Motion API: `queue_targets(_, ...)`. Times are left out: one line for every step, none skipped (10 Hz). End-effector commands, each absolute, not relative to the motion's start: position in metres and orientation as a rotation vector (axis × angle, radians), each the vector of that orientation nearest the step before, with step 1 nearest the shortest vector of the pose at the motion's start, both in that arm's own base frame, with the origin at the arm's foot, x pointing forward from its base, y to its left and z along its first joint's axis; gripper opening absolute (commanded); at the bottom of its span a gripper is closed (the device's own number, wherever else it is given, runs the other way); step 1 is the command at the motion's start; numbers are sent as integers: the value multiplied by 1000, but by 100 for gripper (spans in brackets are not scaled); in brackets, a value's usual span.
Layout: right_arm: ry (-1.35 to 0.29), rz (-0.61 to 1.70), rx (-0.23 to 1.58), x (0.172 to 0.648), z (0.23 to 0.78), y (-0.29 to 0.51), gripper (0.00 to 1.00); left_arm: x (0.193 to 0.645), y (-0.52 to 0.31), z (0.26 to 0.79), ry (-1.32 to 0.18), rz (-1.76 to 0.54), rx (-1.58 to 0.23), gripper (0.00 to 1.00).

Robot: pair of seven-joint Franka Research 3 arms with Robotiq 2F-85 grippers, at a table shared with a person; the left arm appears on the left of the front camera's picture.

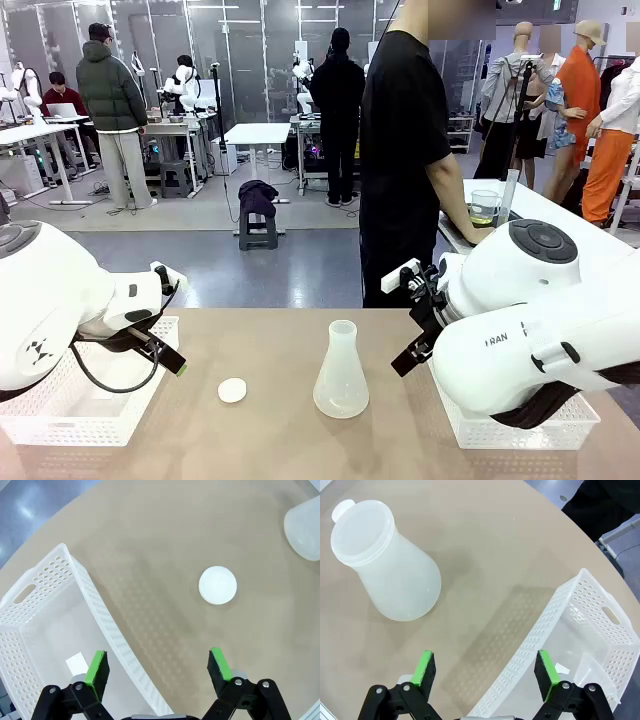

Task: Prepare the solutions needed for the experiment.
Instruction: Pick up the Plastic Funnel and insert it into the Big flask.

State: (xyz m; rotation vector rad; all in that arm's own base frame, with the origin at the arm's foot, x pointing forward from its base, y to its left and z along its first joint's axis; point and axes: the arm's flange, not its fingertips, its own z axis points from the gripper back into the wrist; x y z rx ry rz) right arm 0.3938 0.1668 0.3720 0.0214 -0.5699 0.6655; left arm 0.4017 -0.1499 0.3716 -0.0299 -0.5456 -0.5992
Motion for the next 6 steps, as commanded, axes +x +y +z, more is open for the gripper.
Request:
queue_targets(-570, 665, 21, 394, 372, 167, 100, 402, -150, 372, -546, -600, -30, 100)
queue_targets(-570, 665, 21, 394, 372, 167, 100, 402, -150, 372, -546, -600, -30, 100)
queue_targets(-570, 665, 21, 394, 372, 167, 100, 402, -150, 372, -546, -600, -30, 100)
queue_targets(-570, 665, 21, 394, 372, 167, 100, 402, -150, 372, -546, -600, -30, 100)
queue_targets(-570, 665, 21, 394, 372, 167, 100, 402, -150, 372, -546, -600, -30, 100)
queue_targets(-570, 665, 21, 394, 372, 167, 100, 402, -150, 372, -546, -600, -30, 100)
